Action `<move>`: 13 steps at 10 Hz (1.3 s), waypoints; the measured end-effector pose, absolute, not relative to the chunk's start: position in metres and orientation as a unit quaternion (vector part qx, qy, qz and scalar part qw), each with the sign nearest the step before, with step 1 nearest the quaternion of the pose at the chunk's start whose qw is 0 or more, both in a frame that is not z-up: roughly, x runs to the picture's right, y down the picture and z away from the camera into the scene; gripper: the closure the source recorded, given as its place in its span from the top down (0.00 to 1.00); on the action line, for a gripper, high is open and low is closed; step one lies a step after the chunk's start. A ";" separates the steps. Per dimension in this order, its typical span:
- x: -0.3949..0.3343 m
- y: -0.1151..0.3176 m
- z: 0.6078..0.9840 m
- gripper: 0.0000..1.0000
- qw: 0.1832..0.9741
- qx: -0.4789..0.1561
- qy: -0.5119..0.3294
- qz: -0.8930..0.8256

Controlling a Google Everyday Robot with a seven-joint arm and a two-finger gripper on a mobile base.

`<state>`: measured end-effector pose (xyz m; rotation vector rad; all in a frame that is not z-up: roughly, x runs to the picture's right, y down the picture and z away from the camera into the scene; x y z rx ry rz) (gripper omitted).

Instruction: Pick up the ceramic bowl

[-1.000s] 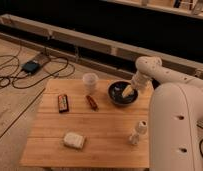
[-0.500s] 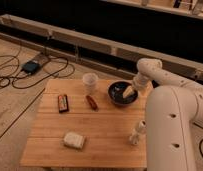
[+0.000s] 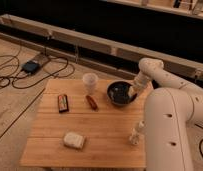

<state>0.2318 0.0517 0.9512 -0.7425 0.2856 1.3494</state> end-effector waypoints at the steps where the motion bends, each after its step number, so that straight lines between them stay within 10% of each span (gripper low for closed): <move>1: 0.231 0.049 0.948 0.20 0.706 -0.343 0.118 0.609; 3: 0.229 0.047 0.936 0.01 0.696 -0.379 0.079 0.604; 13: 0.262 0.027 0.884 0.00 0.678 -0.471 -0.029 0.563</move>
